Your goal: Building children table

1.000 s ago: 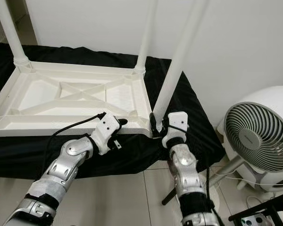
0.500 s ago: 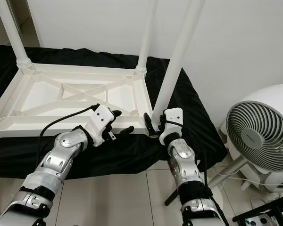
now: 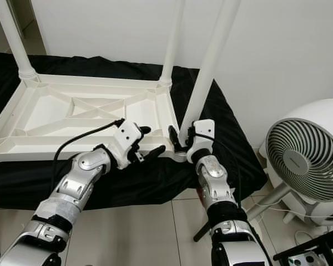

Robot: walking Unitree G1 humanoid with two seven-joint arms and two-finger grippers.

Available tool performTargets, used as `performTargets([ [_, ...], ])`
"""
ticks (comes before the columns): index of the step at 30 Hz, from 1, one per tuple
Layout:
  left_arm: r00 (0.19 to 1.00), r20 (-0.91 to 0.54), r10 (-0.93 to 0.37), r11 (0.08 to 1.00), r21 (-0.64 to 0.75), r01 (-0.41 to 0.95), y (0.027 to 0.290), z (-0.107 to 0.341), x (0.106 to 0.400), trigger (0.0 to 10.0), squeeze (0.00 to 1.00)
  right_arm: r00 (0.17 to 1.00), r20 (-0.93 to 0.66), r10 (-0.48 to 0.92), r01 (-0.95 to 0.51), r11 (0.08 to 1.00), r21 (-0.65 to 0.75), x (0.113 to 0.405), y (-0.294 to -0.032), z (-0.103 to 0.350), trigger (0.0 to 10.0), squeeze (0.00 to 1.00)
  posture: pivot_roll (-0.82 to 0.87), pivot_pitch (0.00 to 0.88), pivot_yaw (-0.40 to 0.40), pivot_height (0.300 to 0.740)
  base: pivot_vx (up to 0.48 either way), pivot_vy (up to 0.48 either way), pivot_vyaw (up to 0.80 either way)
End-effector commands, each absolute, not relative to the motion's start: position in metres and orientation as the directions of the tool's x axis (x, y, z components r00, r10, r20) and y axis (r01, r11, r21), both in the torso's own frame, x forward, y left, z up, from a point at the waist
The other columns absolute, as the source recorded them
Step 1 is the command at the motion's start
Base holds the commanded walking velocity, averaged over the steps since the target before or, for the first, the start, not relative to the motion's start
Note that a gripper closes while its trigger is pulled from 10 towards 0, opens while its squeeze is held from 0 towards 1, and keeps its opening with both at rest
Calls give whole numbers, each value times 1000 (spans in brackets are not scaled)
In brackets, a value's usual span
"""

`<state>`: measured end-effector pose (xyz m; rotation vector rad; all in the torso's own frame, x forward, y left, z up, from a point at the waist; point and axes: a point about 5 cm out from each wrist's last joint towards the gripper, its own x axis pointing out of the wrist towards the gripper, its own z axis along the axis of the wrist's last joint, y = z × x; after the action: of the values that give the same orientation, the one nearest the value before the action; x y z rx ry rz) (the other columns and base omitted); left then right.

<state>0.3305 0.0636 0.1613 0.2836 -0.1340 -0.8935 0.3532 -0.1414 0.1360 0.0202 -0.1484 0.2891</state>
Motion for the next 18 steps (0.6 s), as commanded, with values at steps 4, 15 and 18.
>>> performTargets([
  [4, 763, 29, -646, 735, 296, 611, 76, 154, 338, 10000, 0, 952, 143, 271, -274, 962, 0, 353, -144, 129, 10000, 0, 22, 0, -149, 740, 0, 0, 0],
  [15, 789, 54, -613, 765, 290, 575, 79, 158, 341, 10000, 0, 948, 137, 286, -288, 958, -2, 355, -139, 127, 10000, 0, 44, 0, -171, 740, 0, 0, 0],
  [18, 789, 57, -612, 766, 289, 574, 80, 158, 341, 10000, 0, 948, 141, 287, -289, 957, -6, 356, -140, 128, 10000, 0, 44, 0, -169, 740, 0, 0, 0],
])
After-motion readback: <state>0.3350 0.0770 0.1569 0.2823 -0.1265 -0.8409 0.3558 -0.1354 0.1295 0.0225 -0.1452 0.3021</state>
